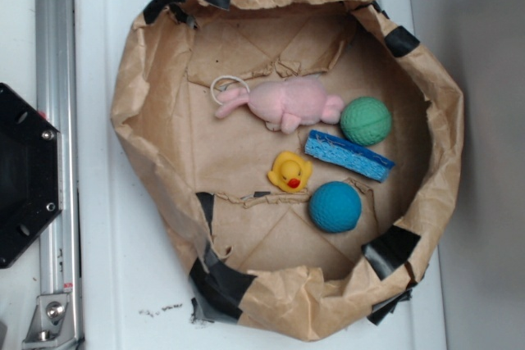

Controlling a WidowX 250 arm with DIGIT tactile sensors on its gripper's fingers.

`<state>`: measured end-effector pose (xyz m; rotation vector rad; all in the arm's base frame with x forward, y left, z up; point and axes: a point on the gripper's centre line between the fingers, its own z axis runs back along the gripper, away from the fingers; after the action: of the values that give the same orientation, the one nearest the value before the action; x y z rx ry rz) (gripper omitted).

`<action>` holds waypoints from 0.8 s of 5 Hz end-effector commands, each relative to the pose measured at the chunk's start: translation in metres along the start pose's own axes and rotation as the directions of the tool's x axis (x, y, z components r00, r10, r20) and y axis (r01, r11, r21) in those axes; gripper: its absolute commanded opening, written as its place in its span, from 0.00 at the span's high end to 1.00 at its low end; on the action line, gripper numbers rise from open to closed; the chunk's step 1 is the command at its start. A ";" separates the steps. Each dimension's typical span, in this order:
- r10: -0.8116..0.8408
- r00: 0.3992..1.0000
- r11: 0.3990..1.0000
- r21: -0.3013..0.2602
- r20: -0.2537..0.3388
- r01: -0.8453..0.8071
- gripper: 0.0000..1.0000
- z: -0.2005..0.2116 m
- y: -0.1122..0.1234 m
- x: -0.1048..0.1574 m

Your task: Grab the yellow duck.

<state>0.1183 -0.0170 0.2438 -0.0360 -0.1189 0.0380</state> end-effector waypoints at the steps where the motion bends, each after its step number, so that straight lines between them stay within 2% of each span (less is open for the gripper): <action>1: 0.000 1.000 1.000 0.000 0.000 0.000 0.00 0.000 0.000 0.000; 2: 0.068 0.997 0.997 0.045 0.042 -0.070 0.00 -0.015 0.006 0.049; 3: 0.293 0.952 0.955 0.017 0.090 -0.295 0.00 -0.036 0.017 0.079; 4: 0.349 0.935 0.936 0.017 0.068 -0.351 0.00 -0.068 0.022 0.100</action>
<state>0.2234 -0.0009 0.1814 -0.0188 -0.1506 0.3823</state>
